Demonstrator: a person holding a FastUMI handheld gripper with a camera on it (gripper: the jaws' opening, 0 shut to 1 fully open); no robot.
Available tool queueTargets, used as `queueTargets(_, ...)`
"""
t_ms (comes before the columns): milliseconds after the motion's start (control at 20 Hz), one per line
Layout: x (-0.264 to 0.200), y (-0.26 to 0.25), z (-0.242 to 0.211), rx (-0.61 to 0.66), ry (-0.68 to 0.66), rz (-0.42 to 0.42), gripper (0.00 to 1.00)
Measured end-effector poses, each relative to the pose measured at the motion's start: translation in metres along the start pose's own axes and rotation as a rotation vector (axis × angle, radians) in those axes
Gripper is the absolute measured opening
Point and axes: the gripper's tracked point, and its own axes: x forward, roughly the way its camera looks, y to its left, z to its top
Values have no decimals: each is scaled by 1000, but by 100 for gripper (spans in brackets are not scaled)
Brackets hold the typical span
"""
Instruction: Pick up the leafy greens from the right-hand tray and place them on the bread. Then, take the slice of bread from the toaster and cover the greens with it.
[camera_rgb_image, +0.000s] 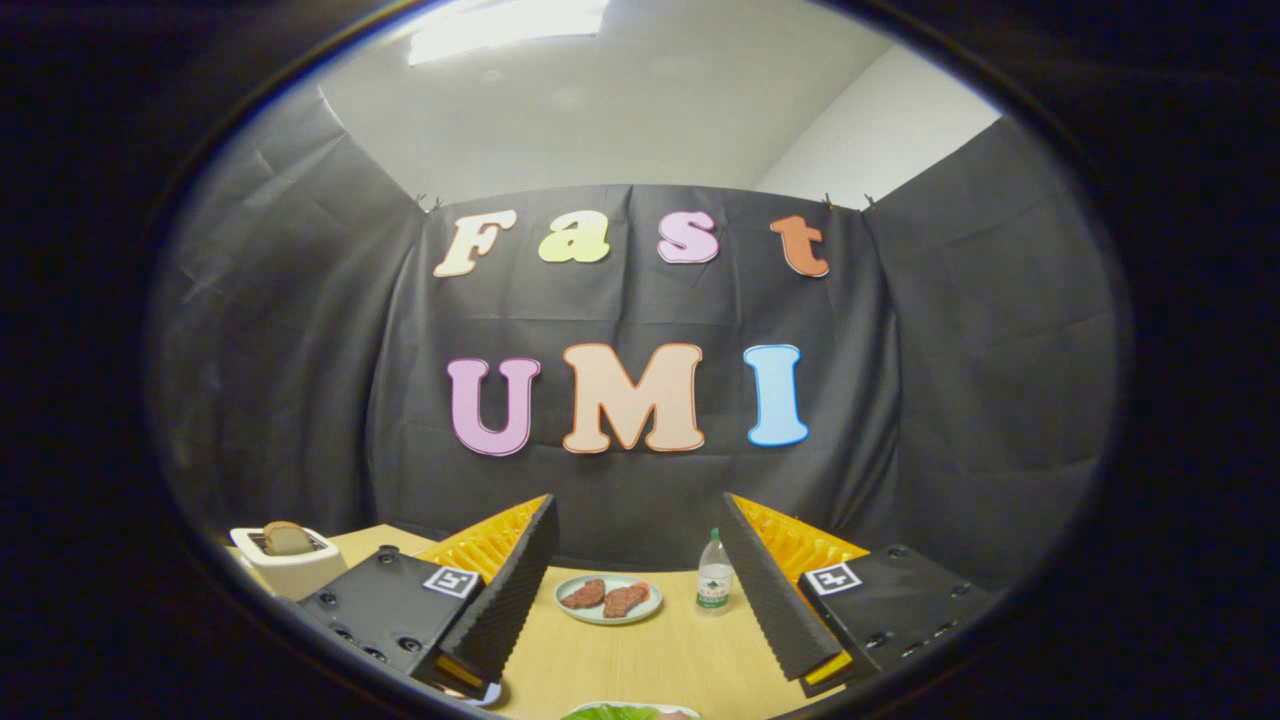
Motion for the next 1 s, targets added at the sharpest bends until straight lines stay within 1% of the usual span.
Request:
queueTargets(250,-1,-5,-2,-9,18,28,100)
queueTargets(500,-5,-14,-15,-60,79,97,100)
queueTargets(650,-6,-15,-29,-98,129,166,100)
queueTargets(1000,-9,-15,-83,-191,295,332,100)
